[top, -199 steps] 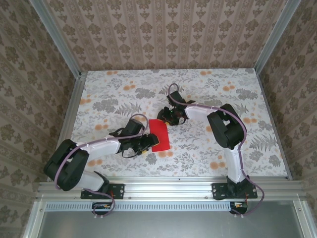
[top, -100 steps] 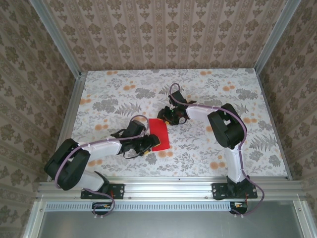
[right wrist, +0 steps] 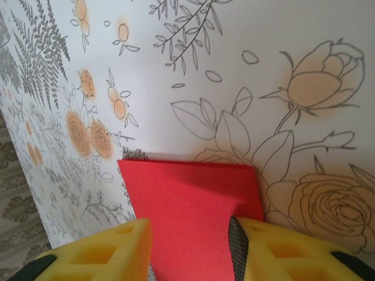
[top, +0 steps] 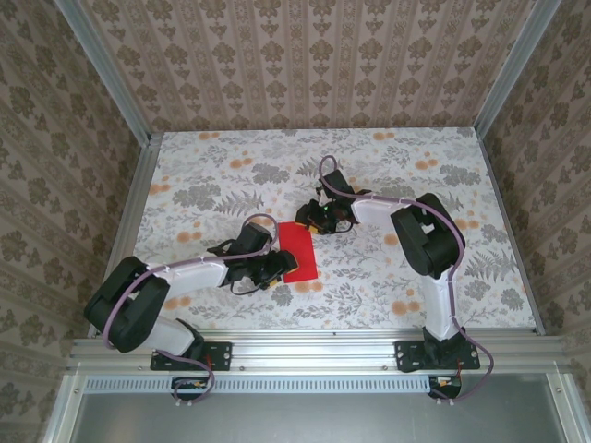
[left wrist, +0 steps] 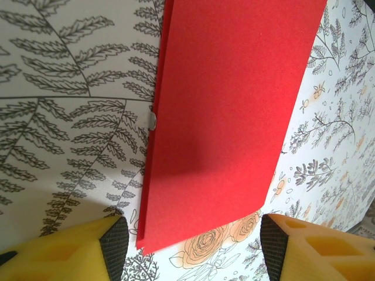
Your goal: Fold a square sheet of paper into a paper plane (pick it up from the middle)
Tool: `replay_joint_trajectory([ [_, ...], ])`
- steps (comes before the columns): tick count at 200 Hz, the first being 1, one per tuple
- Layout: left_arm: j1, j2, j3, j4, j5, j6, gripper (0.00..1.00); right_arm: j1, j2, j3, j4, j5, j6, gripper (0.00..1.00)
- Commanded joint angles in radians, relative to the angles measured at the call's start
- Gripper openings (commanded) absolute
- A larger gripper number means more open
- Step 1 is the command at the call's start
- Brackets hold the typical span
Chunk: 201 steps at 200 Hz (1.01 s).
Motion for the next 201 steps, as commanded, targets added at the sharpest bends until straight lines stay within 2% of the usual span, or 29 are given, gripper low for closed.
replay_joint_trajectory([
  [1,-0.005,0.028,0.018,-0.007,-0.01,0.008,0.64,-0.001,-0.034,-0.002,-0.068,0.003,-0.054,0.42],
  [108,-0.006,0.039,0.027,0.054,0.058,0.002,0.63,-0.004,0.031,-0.009,-0.093,0.035,-0.026,0.42],
  [150,-0.006,0.029,0.027,0.075,0.058,-0.008,0.52,-0.005,0.03,-0.009,-0.097,0.036,-0.028,0.42],
  [201,-0.006,0.033,0.0,0.112,0.001,-0.038,0.4,-0.006,0.0,-0.014,-0.073,0.002,-0.035,0.42],
])
